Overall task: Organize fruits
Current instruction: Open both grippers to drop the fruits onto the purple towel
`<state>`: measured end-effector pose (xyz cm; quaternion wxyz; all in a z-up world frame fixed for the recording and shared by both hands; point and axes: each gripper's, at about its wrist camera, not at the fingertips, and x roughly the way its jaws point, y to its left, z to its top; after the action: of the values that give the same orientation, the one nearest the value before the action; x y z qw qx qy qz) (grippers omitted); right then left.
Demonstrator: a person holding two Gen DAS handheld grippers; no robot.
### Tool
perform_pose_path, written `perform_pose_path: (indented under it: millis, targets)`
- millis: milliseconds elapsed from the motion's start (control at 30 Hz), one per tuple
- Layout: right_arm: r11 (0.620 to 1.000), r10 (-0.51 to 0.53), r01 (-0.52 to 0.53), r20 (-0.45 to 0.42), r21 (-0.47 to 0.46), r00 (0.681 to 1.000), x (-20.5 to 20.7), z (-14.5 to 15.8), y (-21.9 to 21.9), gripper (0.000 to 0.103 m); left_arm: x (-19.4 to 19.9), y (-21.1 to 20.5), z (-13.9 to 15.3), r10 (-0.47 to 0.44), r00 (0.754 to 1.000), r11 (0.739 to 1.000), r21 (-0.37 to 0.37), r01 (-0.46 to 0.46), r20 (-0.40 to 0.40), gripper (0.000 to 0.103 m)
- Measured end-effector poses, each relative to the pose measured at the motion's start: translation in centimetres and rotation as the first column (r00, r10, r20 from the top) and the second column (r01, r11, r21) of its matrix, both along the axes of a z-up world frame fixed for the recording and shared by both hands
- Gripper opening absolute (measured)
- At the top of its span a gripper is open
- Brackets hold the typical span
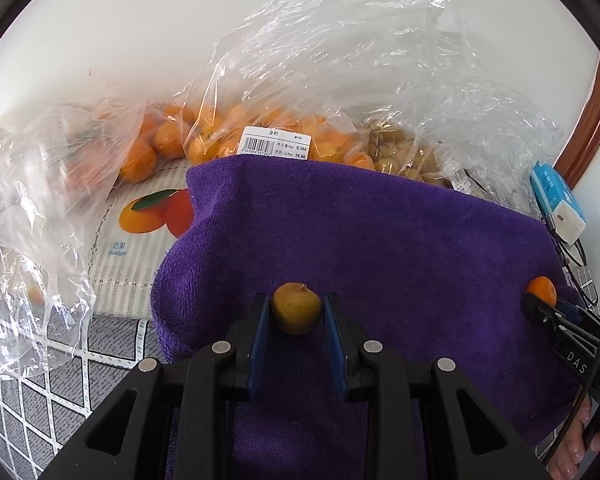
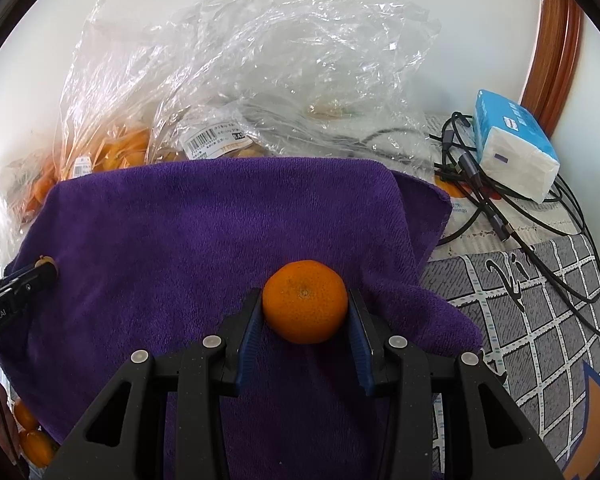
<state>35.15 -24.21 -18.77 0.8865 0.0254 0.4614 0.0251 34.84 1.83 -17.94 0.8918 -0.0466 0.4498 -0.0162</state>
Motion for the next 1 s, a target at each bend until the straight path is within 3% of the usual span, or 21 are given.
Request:
perform_pose_path:
  millis: [100, 200, 367, 533, 833, 1000]
  targets:
    - [1.0, 0.001, -0.001, -0.005, 0.005, 1.0, 0.1, 0.0, 0.0, 0.041, -0.1, 0.0, 0.4, -0.008, 1.0, 1.0, -0.004, 0.008, 0.007, 0.042]
    - [1.0, 0.009, -0.009, -0.009, 0.003, 1.0, 0.1, 0.1, 0.0, 0.045, -0.4, 0.0, 1.1, -0.009, 1.0, 1.0, -0.014, 0.01, 0.028, 0.047]
    - [1.0, 0.006, -0.006, 0.035, 0.004, 0.999, -0.8, 1.6, 0.0, 0.067, -1.3, 0.1, 3.1, -0.006, 0.997, 1.0, -0.024, 0.008, 0.076, 0.054]
    - [0.999, -0.019, 0.017, 0.09, 0.03, 0.996, -3.6, 4.4, -0.1, 0.081, -3.0, 0.6, 6.2, 0.032, 0.99, 0.998, -0.054, -0.025, 0.137, 0.061]
    - [0.999, 0.02, -0.016, 0.107, -0.037, 0.994, -9.9, 7.2, 0.8, 0.082, -8.0, 0.3, 12.1, 0.001, 0.97, 0.995, -0.1, 0.024, 0.242, 0.061]
    - [0.995, 0.036, -0.021, 0.15, -0.1, 0.988, -13.6, 7.7, 2.1, 0.082, -12.3, 1.1, 12.6, -0.018, 0.961, 0.999, -0.044, 0.031, 0.277, 0.061]
